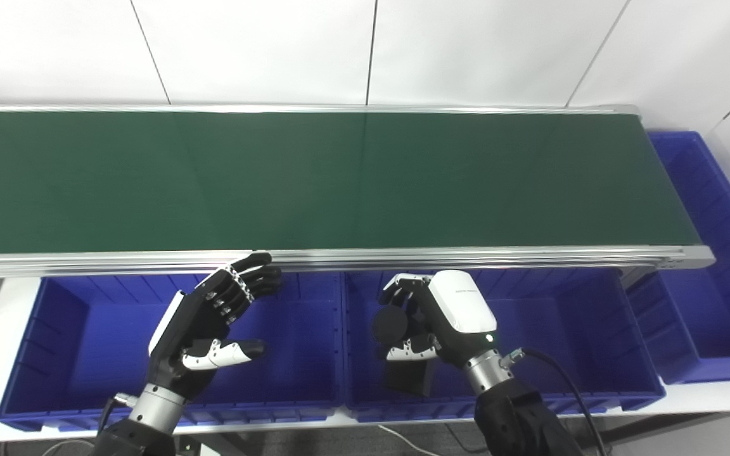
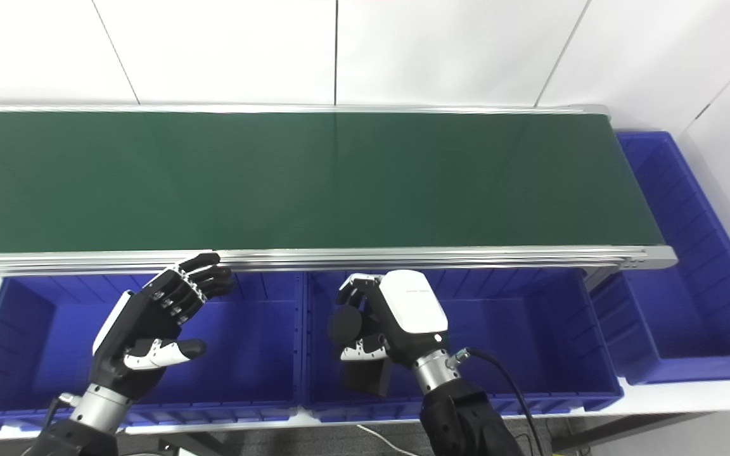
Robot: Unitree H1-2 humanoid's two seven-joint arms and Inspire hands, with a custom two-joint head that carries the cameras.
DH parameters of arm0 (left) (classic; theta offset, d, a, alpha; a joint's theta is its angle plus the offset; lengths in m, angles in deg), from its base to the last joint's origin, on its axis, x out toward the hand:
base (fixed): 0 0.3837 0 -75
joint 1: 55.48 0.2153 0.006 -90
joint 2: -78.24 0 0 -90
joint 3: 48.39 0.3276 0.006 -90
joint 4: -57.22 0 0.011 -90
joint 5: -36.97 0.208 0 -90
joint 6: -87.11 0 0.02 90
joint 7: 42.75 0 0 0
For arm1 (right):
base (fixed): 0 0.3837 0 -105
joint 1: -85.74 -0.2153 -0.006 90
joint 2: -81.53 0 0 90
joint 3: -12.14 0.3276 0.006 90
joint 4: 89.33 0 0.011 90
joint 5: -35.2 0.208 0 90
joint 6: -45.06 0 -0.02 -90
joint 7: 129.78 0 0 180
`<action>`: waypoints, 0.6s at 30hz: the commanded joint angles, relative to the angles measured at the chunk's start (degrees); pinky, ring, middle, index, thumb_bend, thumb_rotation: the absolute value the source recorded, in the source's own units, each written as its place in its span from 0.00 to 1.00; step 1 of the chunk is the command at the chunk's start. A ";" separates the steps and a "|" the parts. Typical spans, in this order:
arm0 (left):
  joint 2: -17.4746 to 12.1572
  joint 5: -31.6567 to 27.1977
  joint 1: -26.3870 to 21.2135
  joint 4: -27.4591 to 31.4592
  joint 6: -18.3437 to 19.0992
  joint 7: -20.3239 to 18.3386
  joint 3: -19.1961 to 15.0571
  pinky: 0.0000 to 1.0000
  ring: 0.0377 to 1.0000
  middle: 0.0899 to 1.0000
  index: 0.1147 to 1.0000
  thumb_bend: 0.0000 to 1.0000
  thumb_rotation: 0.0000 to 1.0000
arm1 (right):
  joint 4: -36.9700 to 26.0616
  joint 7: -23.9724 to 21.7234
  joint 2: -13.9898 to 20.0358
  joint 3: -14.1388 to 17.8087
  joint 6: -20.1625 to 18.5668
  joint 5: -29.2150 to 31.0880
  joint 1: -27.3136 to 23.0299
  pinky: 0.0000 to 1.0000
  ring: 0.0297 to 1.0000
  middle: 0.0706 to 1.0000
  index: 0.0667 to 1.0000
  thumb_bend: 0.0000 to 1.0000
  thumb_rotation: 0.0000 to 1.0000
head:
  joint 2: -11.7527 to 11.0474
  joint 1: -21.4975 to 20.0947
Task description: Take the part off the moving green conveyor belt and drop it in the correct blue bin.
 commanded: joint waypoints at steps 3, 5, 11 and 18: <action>-0.36 -0.83 -0.19 2.04 -0.73 -0.38 -0.24 0.79 0.72 0.71 0.73 0.99 0.25 | -2.97 -0.57 -0.26 -0.09 -1.98 -1.77 -0.13 0.48 0.53 0.43 0.50 0.52 0.01 | -0.03 0.01; -0.34 -0.96 -0.21 2.02 -0.70 -0.42 -0.25 0.79 0.72 0.71 0.73 0.99 0.24 | -3.45 -1.52 0.09 -0.45 -2.63 -3.43 -0.21 0.51 0.57 0.55 0.62 0.65 0.20 | 0.00 0.00; -0.33 -0.64 -0.25 2.05 -0.67 -0.28 -0.22 0.80 0.72 0.71 0.73 0.99 0.25 | -3.60 -3.09 0.52 -0.84 -3.36 -5.38 -0.50 0.54 0.61 0.66 0.73 0.82 0.45 | -0.09 0.13; -0.30 -0.56 -0.53 1.29 -1.65 -0.62 -0.21 0.78 0.71 0.71 0.74 0.99 0.25 | -4.02 -4.03 0.60 -0.80 -3.67 -5.47 -0.44 0.55 0.62 0.67 0.75 0.85 0.51 | -0.36 0.28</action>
